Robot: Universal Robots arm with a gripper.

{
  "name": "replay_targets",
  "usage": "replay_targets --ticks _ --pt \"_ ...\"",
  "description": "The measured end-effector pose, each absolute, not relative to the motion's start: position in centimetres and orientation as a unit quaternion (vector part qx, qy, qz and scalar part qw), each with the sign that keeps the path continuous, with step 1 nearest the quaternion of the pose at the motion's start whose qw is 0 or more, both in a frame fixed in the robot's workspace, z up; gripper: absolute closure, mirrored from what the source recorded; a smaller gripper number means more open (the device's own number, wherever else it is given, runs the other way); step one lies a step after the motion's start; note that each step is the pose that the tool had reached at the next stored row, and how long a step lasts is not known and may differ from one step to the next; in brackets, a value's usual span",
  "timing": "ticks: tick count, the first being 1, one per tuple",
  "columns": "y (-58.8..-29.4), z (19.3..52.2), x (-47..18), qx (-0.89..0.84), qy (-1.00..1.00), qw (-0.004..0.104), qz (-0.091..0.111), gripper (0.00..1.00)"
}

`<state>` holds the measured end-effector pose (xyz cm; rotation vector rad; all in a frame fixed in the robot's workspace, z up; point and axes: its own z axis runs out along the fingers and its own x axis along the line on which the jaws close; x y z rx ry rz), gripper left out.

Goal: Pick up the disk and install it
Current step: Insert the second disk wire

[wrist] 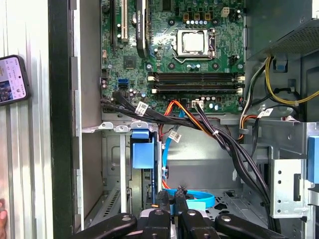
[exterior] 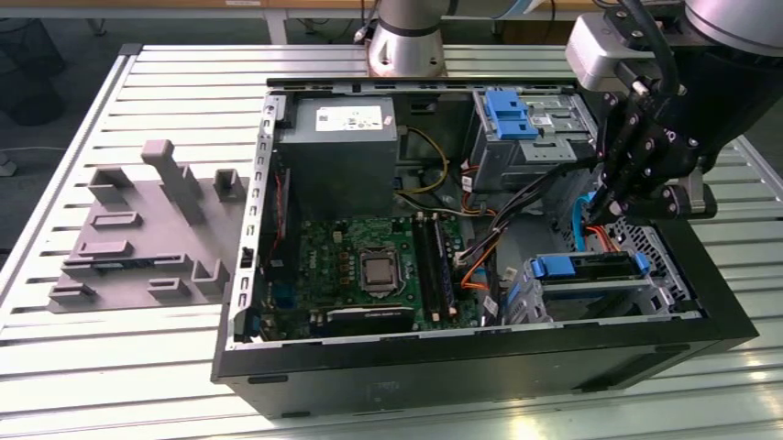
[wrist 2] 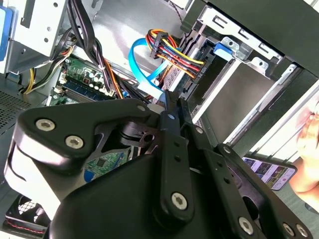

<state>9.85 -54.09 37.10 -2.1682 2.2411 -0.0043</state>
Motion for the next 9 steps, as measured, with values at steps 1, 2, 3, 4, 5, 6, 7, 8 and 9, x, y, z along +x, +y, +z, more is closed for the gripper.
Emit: replay_targets --ticks 1,2,3,4,5,6,7,8,9 --pt "-54.11 37.08 9.85 -0.695 0.719 0.012 -0.001 0.84" --pt "-54.11 37.08 9.85 -0.695 0.719 0.012 -0.001 0.84" --pt "-54.12 37.05 9.85 -0.695 0.719 0.012 -0.001 0.84" --pt "-54.14 37.01 9.85 -0.695 0.719 0.012 -0.001 0.84" --pt "-54.16 36.93 9.85 -0.695 0.719 0.012 -0.001 0.84" --pt "-54.18 36.82 9.86 -0.695 0.719 0.012 -0.001 0.84" --pt "-54.19 36.73 9.85 -0.695 0.719 0.012 -0.001 0.84" --pt "-54.19 36.67 9.85 -0.695 0.719 0.012 -0.001 0.84" --pt "-54.22 36.62 9.85 -0.695 0.719 0.012 -0.001 0.84"
